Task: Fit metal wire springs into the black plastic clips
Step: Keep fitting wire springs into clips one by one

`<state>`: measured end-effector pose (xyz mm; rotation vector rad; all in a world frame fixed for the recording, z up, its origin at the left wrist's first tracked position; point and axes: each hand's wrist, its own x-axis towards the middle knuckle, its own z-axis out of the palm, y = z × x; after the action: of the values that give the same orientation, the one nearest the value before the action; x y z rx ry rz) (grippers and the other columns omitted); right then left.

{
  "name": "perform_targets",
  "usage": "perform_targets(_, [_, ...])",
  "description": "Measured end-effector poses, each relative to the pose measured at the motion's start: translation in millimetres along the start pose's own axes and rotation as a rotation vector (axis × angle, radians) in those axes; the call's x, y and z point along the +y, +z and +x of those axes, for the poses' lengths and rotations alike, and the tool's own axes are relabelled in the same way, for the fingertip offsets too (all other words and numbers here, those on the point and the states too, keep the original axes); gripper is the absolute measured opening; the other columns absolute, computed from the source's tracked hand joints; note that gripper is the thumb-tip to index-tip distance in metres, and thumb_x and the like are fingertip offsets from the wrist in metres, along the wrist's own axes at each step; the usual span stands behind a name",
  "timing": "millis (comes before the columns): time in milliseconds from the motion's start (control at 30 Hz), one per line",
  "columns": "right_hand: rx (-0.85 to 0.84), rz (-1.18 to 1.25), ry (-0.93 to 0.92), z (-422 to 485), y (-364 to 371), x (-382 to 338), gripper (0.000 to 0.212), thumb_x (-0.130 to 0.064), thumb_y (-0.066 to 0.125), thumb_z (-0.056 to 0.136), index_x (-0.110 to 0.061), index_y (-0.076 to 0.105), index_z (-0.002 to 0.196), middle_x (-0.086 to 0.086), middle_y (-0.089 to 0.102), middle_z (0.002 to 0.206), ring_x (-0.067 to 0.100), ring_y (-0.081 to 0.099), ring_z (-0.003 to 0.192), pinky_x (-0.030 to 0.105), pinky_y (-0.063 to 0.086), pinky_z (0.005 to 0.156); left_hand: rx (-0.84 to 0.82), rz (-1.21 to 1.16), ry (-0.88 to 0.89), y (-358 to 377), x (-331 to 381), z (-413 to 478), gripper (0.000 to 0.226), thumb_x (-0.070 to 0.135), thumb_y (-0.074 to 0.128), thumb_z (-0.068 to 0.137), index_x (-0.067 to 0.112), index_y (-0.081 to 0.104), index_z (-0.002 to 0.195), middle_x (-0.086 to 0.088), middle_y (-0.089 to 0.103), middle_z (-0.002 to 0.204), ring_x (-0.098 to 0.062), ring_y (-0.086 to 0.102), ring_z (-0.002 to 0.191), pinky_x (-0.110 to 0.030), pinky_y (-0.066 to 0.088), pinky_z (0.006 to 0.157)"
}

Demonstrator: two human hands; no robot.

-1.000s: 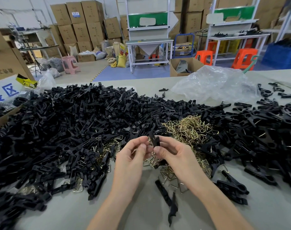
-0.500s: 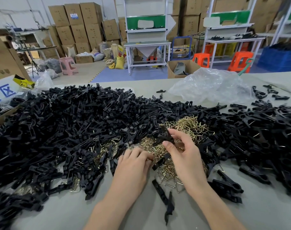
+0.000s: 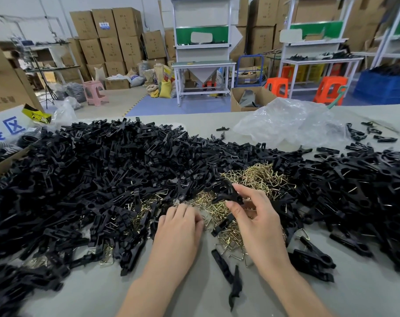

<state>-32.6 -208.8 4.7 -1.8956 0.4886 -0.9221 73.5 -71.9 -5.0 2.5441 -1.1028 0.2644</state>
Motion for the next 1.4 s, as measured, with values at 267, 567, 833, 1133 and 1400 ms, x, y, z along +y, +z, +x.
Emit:
perform_targets(267, [-0.022,0.006,0.011,2.8,2.4,1.5,0.037,-0.038,0.068,0.094,-0.069,0.054,0.109,-0.033,0.055,0.120,-0.005,0.058,0.097,0.004,0.041,0.076,-0.024,-0.004,0.038,8.4,-3.8,4.3,0.030,0.040,0.035,0.106,0.042,0.050,0.131,0.021,0.042,0.133,-0.008,0.037,0.121,-0.026,0.027,0.096])
perform_targets(567, [-0.035,-0.009,0.000,6.5,3.1,4.4,0.037,-0.031,0.069,0.095,-0.061,0.057,0.113,-0.029,0.055,0.115,-0.004,0.058,0.102,0.006,0.042,0.080,0.178,-0.406,0.010,-4.1,2.8,3.9,0.020,0.019,0.052,0.103,0.028,0.069,0.110,0.018,0.059,0.098,-0.003,0.055,0.092,-0.016,0.041,0.081])
perform_targets(833, [-0.126,-0.108,-0.110,5.4,5.8,5.1,0.041,-0.008,0.070,0.092,-0.038,0.065,0.120,-0.027,0.057,0.116,-0.005,0.061,0.105,0.009,0.046,0.089,0.113,-1.442,-0.448,-14.9,14.0,9.9,0.018,0.007,0.069,0.091,0.018,0.076,0.103,-0.004,0.075,0.081,-0.011,0.067,0.068,-0.020,0.057,0.067])
perform_targets(1133, [-0.140,-0.157,-0.167,3.1,5.4,2.3,0.033,-0.002,0.071,0.091,-0.027,0.071,0.112,-0.024,0.059,0.111,-0.005,0.060,0.101,0.008,0.045,0.086,-0.022,-1.476,-0.481,-13.7,13.9,8.3,0.020,0.027,0.078,0.077,0.016,0.079,0.094,-0.009,0.073,0.088,-0.010,0.063,0.073,-0.020,0.051,0.059])
perform_targets(1400, [-0.153,-0.196,-0.212,4.3,5.0,3.8,0.034,-0.002,0.071,0.091,-0.026,0.071,0.116,-0.023,0.059,0.111,-0.002,0.062,0.101,0.011,0.047,0.090,0.078,-1.142,-0.345,-13.4,13.1,7.1,0.009,0.021,0.074,0.090,0.025,0.073,0.098,0.006,0.074,0.077,0.001,0.060,0.064,-0.009,0.046,0.062])
